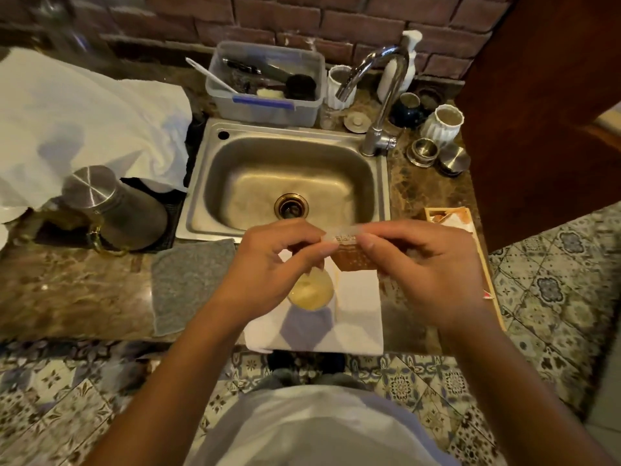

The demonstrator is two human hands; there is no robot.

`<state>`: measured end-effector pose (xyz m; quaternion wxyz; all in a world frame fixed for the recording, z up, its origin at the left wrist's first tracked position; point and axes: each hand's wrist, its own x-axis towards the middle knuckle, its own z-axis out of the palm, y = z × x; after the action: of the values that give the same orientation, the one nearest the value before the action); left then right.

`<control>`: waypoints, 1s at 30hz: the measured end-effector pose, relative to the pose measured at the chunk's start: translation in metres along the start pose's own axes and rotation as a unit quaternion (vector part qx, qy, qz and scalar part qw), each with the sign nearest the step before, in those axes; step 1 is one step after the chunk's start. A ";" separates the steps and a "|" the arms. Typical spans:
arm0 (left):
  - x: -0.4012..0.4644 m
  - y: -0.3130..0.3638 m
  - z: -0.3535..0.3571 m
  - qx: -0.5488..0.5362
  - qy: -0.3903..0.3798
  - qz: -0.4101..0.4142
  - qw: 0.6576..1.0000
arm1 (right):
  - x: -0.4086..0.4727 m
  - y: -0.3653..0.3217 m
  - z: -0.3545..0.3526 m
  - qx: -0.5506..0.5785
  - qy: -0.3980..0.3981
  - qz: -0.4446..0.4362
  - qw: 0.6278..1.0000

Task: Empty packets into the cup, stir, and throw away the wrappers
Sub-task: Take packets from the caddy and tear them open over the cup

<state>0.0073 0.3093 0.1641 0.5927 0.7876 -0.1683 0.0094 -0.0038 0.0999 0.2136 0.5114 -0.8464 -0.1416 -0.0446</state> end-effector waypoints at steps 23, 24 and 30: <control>-0.007 -0.026 -0.029 0.079 0.028 0.037 0.996 | 0.004 0.004 0.032 -0.119 -0.042 0.028 0.992; -0.007 -0.026 -0.029 0.083 0.026 0.036 0.996 | 0.004 0.004 0.032 -0.135 -0.045 0.026 0.989; -0.006 -0.022 -0.024 0.073 0.050 0.040 0.995 | 0.002 0.007 0.030 -0.084 -0.083 0.077 0.990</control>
<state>0.0117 0.3383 0.1490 0.5404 0.8200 -0.1689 0.0844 -0.0016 0.1234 0.1944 0.4268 -0.8956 -0.1139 0.0533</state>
